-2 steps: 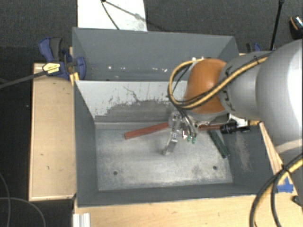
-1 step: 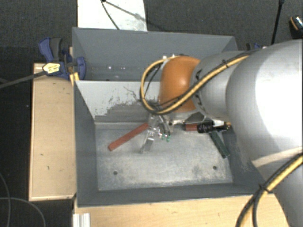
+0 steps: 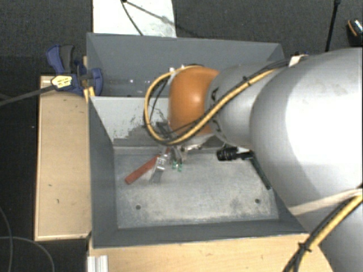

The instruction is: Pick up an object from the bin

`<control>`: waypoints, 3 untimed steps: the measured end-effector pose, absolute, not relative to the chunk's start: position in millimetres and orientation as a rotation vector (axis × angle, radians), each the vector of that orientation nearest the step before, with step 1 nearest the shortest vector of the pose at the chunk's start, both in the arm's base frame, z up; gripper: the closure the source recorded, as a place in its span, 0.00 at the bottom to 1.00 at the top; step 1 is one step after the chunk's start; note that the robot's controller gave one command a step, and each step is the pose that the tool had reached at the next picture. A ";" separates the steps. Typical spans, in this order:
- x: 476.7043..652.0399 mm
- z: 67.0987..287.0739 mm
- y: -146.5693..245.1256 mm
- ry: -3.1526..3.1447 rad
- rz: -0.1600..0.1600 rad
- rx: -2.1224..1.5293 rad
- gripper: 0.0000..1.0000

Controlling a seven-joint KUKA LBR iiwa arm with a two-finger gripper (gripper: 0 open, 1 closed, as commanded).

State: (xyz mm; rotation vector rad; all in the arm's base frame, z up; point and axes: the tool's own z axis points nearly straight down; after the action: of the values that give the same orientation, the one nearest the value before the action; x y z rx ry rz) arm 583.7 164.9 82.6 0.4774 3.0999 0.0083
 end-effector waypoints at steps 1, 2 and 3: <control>591.6 70.2 210.5 3.103 0.006 0.476 0.00; 590.4 70.5 197.7 3.087 0.001 0.591 0.00; 584.0 70.4 195.0 3.073 -0.001 0.671 0.00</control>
Offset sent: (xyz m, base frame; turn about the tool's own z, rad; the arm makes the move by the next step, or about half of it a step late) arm 0.0077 0.0419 -0.0126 0.0044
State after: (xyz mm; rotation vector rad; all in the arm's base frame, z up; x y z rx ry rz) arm 584.0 195.0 70.4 0.6715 3.0730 -0.0010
